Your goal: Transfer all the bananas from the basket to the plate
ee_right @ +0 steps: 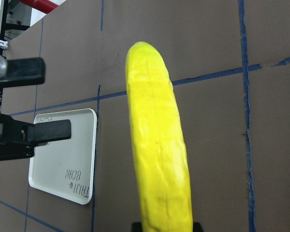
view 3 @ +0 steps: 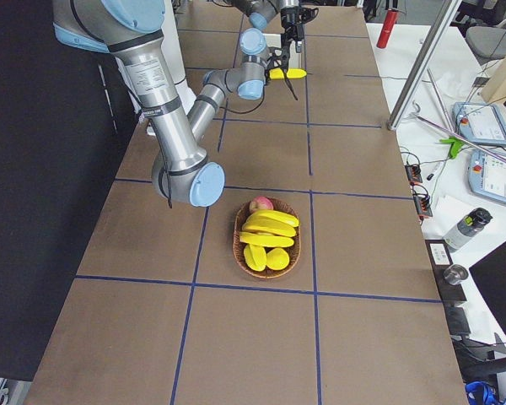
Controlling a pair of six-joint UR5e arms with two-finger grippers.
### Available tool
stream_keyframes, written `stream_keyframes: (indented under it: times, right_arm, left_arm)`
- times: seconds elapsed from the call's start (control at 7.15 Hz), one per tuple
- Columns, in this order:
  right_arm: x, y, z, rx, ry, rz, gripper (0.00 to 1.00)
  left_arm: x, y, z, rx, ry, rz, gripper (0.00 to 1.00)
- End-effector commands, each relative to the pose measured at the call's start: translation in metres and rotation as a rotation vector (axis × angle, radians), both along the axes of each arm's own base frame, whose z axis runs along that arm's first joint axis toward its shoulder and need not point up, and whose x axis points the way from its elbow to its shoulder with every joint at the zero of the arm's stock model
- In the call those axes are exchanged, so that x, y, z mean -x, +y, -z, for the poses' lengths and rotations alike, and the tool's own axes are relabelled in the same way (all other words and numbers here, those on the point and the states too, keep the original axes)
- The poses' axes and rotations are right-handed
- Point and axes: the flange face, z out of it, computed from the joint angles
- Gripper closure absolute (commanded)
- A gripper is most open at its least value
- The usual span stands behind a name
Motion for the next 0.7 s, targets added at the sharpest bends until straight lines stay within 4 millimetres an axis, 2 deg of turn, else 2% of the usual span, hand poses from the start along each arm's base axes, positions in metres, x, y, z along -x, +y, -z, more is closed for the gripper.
stream_keyframes:
  times: [0.0, 0.14, 0.28, 0.56]
  right_arm:
    - [0.002, 0.007, 0.006, -0.003, -0.015, -0.007, 0.98]
    - [0.002, 0.008, 0.007, -0.005, -0.015, -0.010, 0.98]
    - [0.002, 0.008, 0.007, -0.005, -0.015, -0.010, 0.98]
    - [-0.003, 0.012, 0.012, -0.011, -0.028, -0.009, 0.98]
  left_arm:
    - [-0.029, 0.013, 0.025, 0.026, 0.030, 0.001, 0.01]
    - [-0.048, 0.022, 0.027, 0.026, 0.031, 0.006, 0.01]
    - [-0.059, 0.025, 0.034, 0.023, 0.036, 0.027, 0.01]
    - [-0.064, 0.020, 0.033, 0.028, 0.027, 0.031, 0.04]
